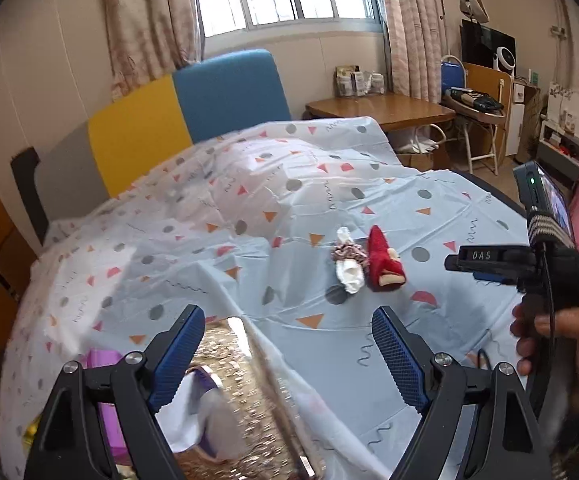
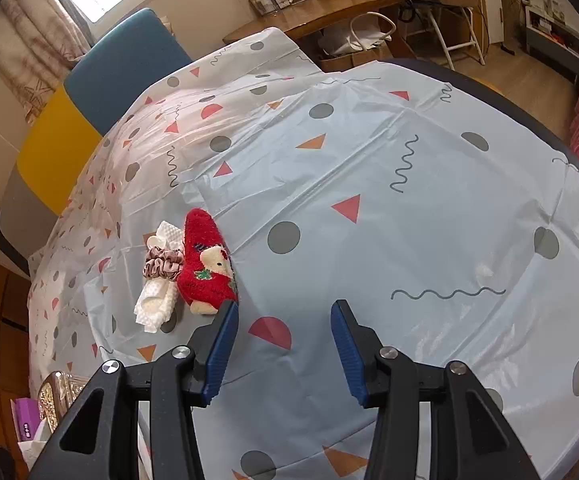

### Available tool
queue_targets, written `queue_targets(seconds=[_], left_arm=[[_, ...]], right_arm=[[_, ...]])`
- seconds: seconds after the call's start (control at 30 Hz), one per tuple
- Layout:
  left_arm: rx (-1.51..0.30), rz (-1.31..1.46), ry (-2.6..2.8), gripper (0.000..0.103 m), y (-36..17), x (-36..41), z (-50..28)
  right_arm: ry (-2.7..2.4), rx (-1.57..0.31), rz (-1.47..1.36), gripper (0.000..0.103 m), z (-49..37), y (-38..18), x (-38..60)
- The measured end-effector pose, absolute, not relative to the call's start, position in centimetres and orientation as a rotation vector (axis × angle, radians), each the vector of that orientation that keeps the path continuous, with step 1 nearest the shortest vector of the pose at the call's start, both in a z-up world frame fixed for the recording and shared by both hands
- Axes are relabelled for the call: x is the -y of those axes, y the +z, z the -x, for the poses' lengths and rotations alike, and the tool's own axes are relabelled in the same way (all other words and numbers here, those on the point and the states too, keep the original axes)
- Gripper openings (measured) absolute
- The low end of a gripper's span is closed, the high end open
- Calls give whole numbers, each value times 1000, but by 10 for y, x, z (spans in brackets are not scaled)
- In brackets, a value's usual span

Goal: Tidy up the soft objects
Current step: 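Move both grippers over to the white towel and red sock on the sheet, then grasp the white towel wrapped in a brown scrunchie with the left gripper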

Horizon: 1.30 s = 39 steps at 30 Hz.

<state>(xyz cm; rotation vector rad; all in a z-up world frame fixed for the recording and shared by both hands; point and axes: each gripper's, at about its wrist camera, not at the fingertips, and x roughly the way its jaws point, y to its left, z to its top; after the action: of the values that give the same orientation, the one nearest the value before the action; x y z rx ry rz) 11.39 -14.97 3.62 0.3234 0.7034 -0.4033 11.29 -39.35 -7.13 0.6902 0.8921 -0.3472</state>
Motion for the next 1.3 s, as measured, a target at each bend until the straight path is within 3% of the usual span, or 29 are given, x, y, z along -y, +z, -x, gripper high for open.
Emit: queue_targets(seconds=[0.17,0.4,0.87,0.93,1.0,1.3], left_arm=[[-878,-175,-414,86,22,166,-163],[-963,-140,-363,83,-3,189,-204],[-994,-157,-387,78,-24,195,-193],[-990,-185,-393,71,-27,198,-189],[-1020,-201,-404,57,-34,202,-190],[-1127,-147,-414,36,-60,213,-216]], right_arm=[[-357,-898,-712,48,-112,-73,396],[-350,-908,-718,49,-114,-75,396],[-376,-938,-746,49,-113,-81,400],[-375,-949,-757,49,-113,-83,400],[-378,-952,-758,49,-112,-83,400],[-360,-955,-785,49,-112,-85,400]])
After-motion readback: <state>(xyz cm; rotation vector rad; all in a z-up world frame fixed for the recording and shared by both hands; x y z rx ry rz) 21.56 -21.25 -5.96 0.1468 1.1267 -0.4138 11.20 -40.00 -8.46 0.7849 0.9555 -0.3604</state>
